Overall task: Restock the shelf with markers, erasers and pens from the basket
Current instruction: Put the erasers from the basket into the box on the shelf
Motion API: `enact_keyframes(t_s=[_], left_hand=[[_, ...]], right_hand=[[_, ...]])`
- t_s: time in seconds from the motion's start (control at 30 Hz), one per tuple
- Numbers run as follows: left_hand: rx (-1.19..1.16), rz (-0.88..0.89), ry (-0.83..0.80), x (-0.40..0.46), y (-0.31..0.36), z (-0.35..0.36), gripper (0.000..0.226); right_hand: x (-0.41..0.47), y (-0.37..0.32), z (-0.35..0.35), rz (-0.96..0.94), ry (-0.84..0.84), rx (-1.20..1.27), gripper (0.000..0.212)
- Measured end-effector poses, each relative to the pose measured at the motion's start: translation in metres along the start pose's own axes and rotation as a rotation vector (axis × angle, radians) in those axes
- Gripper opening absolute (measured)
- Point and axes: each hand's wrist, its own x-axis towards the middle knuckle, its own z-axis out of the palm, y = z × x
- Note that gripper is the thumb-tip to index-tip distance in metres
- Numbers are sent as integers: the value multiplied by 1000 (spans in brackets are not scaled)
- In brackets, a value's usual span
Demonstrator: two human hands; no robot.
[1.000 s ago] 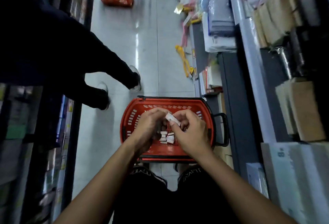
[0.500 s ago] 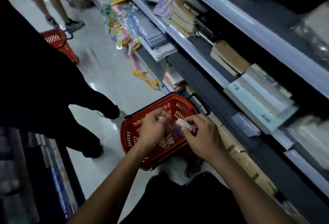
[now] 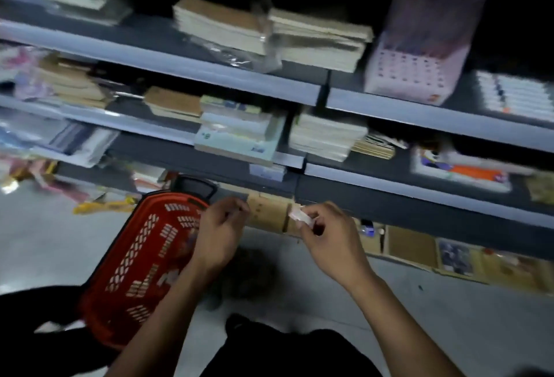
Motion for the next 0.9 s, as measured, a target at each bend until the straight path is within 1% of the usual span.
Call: enact_keyframes(t_s=[0.1, 0.17, 0.23, 0.33, 0.43, 0.6, 0.67, 0.77, 0.9], left_hand=[[35, 89, -129, 1, 38, 67, 13], [60, 114, -207, -5, 59, 116, 14], [104, 143, -250, -13, 76, 164, 17], [156, 185, -298, -29, 102, 232, 17], [135, 235, -375, -46, 126, 292, 16], [76, 239, -499, -65, 150, 368, 24], [64, 259, -529, -66, 161, 392, 24], [69, 278, -560, -58, 178, 426, 31], [62, 370, -600, -40, 207, 473, 25]], right_hand=[[-25, 40, -54, 65, 86, -2, 13], [-45, 66, -89, 111, 128, 0, 16], [-66, 92, -123, 145, 179, 3, 17], [-91, 127, -171, 172, 272, 12, 16], [-113, 160, -213, 204, 333, 3, 14], [-140, 202, -268, 253, 410, 13, 15], [-144, 216, -287, 273, 445, 16, 15], [-143, 236, -314, 298, 495, 1, 15], [-129, 261, -350, 312, 557, -39, 17]])
